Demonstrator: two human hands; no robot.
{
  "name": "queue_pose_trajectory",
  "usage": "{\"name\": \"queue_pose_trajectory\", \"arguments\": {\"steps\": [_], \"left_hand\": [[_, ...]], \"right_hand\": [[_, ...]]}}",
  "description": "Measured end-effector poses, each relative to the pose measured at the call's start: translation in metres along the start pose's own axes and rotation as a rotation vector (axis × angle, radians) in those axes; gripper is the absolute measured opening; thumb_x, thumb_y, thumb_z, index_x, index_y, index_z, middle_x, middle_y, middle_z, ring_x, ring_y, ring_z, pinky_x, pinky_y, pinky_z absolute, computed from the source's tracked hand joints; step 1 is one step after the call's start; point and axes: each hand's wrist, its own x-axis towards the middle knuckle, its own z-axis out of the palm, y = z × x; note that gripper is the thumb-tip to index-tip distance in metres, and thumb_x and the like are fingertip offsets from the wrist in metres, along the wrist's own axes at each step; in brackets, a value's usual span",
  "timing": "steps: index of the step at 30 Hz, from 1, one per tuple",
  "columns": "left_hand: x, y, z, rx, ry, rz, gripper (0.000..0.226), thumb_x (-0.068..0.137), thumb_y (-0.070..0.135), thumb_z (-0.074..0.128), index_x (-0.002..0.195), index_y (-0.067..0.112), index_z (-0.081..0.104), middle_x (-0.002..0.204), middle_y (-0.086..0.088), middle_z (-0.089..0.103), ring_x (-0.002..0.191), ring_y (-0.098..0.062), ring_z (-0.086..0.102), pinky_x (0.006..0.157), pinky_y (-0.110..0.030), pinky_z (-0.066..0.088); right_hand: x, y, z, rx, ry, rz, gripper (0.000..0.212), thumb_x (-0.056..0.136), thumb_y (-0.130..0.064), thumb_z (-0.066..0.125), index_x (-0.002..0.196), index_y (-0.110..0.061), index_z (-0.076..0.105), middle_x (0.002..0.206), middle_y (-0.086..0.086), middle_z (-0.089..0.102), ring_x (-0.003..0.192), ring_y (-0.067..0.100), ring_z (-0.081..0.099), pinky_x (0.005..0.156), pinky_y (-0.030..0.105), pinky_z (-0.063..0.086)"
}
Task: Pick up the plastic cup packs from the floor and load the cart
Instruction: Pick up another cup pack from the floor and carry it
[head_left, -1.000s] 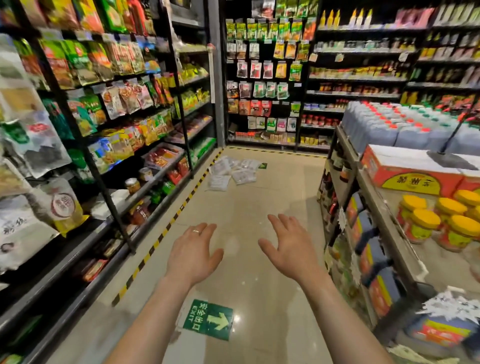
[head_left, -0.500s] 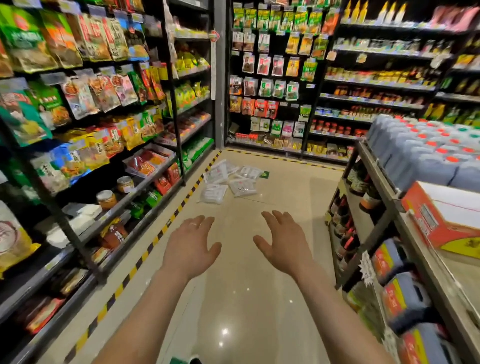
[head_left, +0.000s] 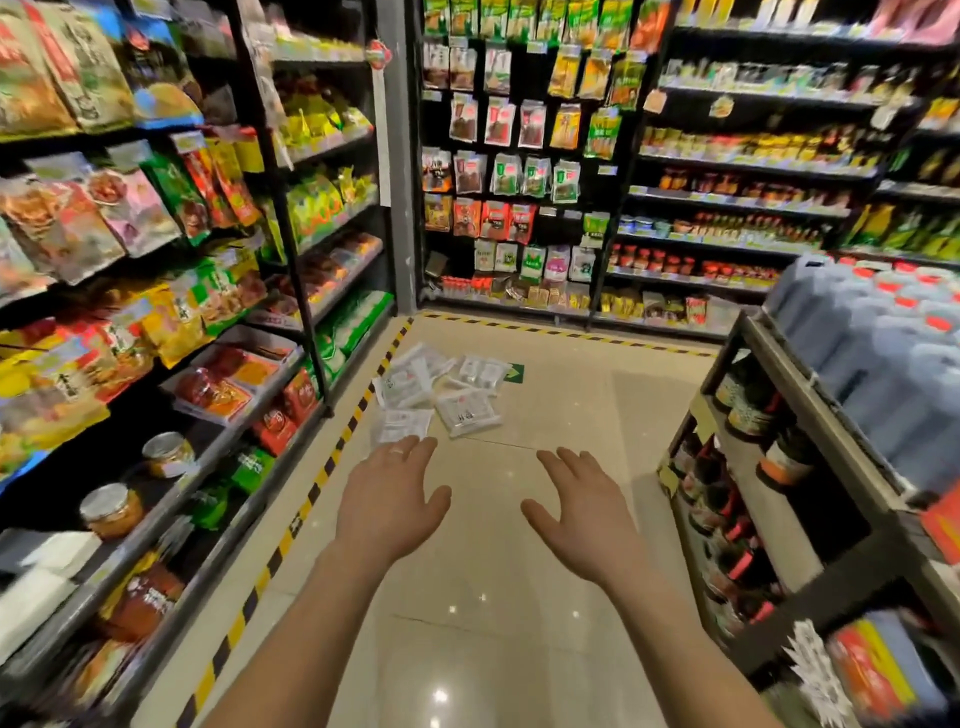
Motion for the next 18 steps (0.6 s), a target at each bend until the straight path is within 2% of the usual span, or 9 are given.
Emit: {"name": "queue_pose_trajectory", "arguments": {"steps": [6,11,15,18], "left_hand": [[0.155,-0.018,0.053,0.010,-0.053,-0.053,0.065,0.090,0.050,0.046,0.149,0.025,0.030,0.151,0.003,0.037,0.137,-0.019,0.034,0.105,-0.035,0.037],[0.301,-0.023,0.080,-0.044,-0.084,-0.138,0.066,0.090,0.046,0.052,0.148,0.022,0.032,0.151,-0.001,0.038,0.135,-0.023,0.036,0.106,-0.037,0.037],[0.396,-0.036,0.087,-0.096,-0.061,-0.213,0.063,0.091,0.044,0.053,0.147,0.021,0.036,0.149,-0.001,0.042,0.134,-0.023,0.039,0.103,-0.034,0.037],[0.448,-0.054,0.097,-0.127,-0.033,-0.288,0.062,0.090,0.042,0.054,0.146,0.020,0.038,0.148,-0.001,0.044,0.132,-0.023,0.042,0.101,-0.033,0.037]], "right_hand": [[0.166,0.044,0.028,0.034,-0.015,-0.033,0.068,0.093,-0.055,0.041,0.151,-0.025,0.026,0.159,0.004,0.025,0.148,0.028,0.014,0.118,0.041,0.018],[0.315,0.086,0.032,0.046,-0.038,-0.067,0.082,0.080,-0.067,0.019,0.149,-0.025,0.031,0.156,0.003,0.032,0.144,0.027,0.022,0.115,0.041,0.024],[0.429,0.104,0.026,0.004,-0.090,-0.159,0.071,0.088,-0.060,0.029,0.149,-0.024,0.032,0.154,0.002,0.035,0.142,0.028,0.025,0.112,0.040,0.028],[0.509,0.105,0.033,-0.035,-0.132,-0.237,0.072,0.084,-0.063,0.027,0.145,-0.026,0.037,0.146,0.001,0.044,0.135,0.027,0.035,0.105,0.042,0.036]]}}
